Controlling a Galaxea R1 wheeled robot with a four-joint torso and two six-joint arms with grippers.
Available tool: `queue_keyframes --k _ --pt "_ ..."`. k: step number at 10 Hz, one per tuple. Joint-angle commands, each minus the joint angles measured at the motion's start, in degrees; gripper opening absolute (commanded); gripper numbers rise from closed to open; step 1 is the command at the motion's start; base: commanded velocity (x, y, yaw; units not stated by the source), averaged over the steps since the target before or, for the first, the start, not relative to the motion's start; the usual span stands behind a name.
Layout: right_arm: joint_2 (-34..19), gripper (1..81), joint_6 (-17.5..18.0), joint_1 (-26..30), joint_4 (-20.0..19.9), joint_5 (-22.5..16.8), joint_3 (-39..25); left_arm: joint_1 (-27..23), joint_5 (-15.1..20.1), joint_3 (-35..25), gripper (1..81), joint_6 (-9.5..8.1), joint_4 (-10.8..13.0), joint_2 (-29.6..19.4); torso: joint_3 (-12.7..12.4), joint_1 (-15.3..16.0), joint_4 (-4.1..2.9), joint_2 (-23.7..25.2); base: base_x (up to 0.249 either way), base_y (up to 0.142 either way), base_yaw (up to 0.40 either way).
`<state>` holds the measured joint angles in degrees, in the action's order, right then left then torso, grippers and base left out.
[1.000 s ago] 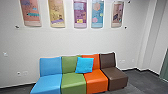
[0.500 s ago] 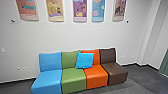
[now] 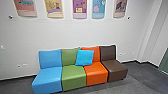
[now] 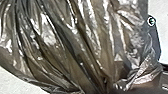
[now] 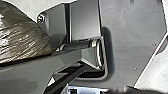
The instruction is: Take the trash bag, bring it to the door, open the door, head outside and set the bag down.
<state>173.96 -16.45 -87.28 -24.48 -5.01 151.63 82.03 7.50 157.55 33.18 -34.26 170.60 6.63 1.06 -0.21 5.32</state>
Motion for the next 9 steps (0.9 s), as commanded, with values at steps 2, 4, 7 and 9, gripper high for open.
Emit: queue_keyframes --k 2,4,7,9 --pt "0.36 81.1 0.01 2.94 -0.22 -4.13 -0.47 -3.23 4.90 0.13 1.0 0.39 0.16 -0.51 0.26 0.02 0.00 -0.02 0.000 0.000 0.000" --pt "0.36 81.1 0.01 2.94 -0.22 -4.13 -0.38 -3.23 5.25 0.13 1.0 0.65 0.24 -0.43 0.24 0.02 0.00 -0.02 0.000 0.000 0.000" --pt "0.36 81.1 0.01 2.94 -0.04 -4.13 -0.47 -3.23 5.69 0.13 1.0 0.83 0.42 -0.51 0.26 0.02 0.00 -0.02 0.000 0.000 0.000" --pt "0.54 81.1 0.01 3.03 0.05 -4.13 -0.38 -3.23 6.56 0.13 1.0 1.01 1.99 -0.60 0.26 0.02 0.00 -0.02 0.000 0.000 0.000"
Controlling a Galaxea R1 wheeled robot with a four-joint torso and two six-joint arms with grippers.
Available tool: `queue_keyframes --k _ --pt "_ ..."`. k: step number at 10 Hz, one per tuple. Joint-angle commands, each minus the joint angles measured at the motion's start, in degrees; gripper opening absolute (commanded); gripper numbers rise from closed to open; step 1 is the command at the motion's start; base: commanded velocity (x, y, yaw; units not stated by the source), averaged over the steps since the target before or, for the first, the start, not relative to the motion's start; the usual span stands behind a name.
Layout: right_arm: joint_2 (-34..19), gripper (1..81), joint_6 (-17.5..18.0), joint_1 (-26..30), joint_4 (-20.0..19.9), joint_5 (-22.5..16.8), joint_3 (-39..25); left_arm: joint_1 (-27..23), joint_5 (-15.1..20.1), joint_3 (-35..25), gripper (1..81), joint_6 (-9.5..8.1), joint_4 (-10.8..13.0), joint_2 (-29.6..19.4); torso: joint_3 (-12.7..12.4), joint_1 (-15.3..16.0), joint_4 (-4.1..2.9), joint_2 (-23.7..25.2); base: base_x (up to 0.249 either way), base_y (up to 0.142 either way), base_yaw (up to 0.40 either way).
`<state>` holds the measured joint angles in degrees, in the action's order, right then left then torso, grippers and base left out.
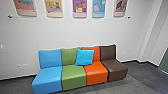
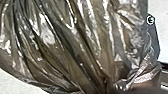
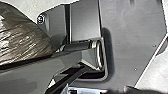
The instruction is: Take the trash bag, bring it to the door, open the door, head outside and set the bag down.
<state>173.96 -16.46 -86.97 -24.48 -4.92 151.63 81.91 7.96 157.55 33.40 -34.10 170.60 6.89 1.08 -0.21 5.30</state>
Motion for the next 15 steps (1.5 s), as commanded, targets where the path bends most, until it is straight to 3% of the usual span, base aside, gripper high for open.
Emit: queue_keyframes --k 1,15 --pt "0.54 81.1 0.02 2.71 0.05 -4.22 -0.47 -3.11 6.19 0.13 1.0 0.79 2.01 -0.60 0.00 0.00 0.00 0.00 0.000 0.000 0.000" --pt "0.71 81.1 -0.59 2.45 1.54 -4.22 0.50 -3.37 7.51 0.13 1.0 0.79 2.19 -0.43 0.02 0.02 0.00 -0.02 0.000 0.000 -0.158"
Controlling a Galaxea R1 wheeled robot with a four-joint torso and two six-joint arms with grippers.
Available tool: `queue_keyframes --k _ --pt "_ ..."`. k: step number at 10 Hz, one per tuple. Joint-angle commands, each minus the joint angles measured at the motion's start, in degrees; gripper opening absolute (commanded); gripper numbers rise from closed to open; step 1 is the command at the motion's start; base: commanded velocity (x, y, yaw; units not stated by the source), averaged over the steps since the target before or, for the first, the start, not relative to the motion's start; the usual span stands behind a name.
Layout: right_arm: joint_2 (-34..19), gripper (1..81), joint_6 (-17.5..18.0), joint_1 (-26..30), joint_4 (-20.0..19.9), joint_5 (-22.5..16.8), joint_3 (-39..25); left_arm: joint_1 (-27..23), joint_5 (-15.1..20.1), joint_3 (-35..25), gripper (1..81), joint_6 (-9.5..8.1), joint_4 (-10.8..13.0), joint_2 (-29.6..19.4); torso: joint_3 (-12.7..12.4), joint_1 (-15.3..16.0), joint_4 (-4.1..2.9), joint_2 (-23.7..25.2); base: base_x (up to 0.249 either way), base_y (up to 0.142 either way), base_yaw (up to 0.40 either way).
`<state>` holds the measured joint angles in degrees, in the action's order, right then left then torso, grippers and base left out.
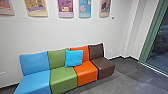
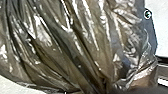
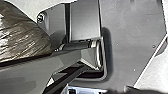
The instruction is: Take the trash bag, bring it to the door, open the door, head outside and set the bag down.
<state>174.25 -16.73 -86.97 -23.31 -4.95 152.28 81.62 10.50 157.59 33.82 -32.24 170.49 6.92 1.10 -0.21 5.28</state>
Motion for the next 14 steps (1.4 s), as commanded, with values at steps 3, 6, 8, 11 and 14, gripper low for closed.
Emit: queue_keyframes --k 3,6,8,11,14 --pt "1.04 81.1 0.02 1.57 1.85 -4.10 0.89 -3.26 4.97 0.17 1.0 0.37 0.34 -0.32 0.00 0.00 0.00 0.00 0.000 0.000 -0.192" --pt "1.30 81.1 2.84 1.40 8.10 -4.02 2.92 -3.26 4.88 0.09 1.0 0.37 0.25 -0.40 0.00 0.00 0.00 0.00 0.000 0.000 -0.192" --pt "1.56 81.1 10.31 1.57 15.22 -2.70 3.27 -3.26 4.88 0.09 1.0 0.37 0.25 -0.49 0.00 0.00 0.00 0.00 0.000 0.000 -0.192" --pt "0.78 81.1 18.75 2.80 26.03 -2.43 3.72 -3.26 4.88 0.09 1.0 0.37 0.25 -0.40 0.00 0.00 0.00 0.00 0.000 0.000 -0.192" --pt "2.00 81.1 19.27 2.98 25.86 -2.87 3.36 -3.35 4.97 0.09 1.0 0.37 0.25 -0.05 0.00 0.00 0.00 0.00 0.000 0.000 -0.197"
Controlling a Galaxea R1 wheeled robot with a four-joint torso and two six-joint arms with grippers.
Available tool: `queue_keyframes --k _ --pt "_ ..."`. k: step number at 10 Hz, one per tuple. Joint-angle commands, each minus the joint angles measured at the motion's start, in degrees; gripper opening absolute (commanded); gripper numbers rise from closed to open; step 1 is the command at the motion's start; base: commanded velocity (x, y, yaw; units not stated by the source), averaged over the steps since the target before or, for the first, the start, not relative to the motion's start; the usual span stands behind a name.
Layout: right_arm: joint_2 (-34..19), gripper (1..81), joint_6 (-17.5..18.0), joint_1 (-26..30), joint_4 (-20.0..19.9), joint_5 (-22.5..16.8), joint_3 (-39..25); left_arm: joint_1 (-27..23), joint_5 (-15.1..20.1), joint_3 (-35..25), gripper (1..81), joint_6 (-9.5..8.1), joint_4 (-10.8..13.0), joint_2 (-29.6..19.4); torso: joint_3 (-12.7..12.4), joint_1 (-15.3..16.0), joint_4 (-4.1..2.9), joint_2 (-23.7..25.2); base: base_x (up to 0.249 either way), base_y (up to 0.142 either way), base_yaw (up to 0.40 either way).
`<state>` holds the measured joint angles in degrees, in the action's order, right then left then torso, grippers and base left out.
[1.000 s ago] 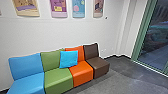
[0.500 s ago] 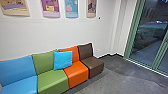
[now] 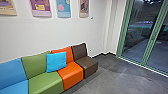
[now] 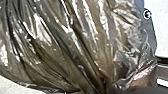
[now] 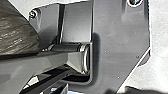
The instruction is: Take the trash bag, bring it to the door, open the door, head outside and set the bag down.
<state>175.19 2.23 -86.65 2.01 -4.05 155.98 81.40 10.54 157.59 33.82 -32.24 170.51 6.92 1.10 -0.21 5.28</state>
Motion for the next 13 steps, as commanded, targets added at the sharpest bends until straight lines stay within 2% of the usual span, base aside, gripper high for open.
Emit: queue_keyframes --k 1,11,13 --pt "1.06 81.1 0.23 2.66 0.54 -4.04 -0.42 -3.13 4.92 0.09 1.0 0.37 0.25 -0.08 0.00 0.00 0.00 0.00 0.000 0.000 -0.207" --pt "1.68 81.1 0.49 1.61 0.10 -3.42 -0.51 -2.86 4.92 0.09 1.0 0.37 0.34 -0.60 0.00 0.00 0.00 0.00 0.000 0.000 -0.223" --pt "1.50 81.1 0.32 1.00 0.36 -3.34 -2.09 -2.77 5.01 0.09 1.0 0.46 0.25 -0.78 0.00 0.00 0.00 0.00 0.000 0.000 -0.237"
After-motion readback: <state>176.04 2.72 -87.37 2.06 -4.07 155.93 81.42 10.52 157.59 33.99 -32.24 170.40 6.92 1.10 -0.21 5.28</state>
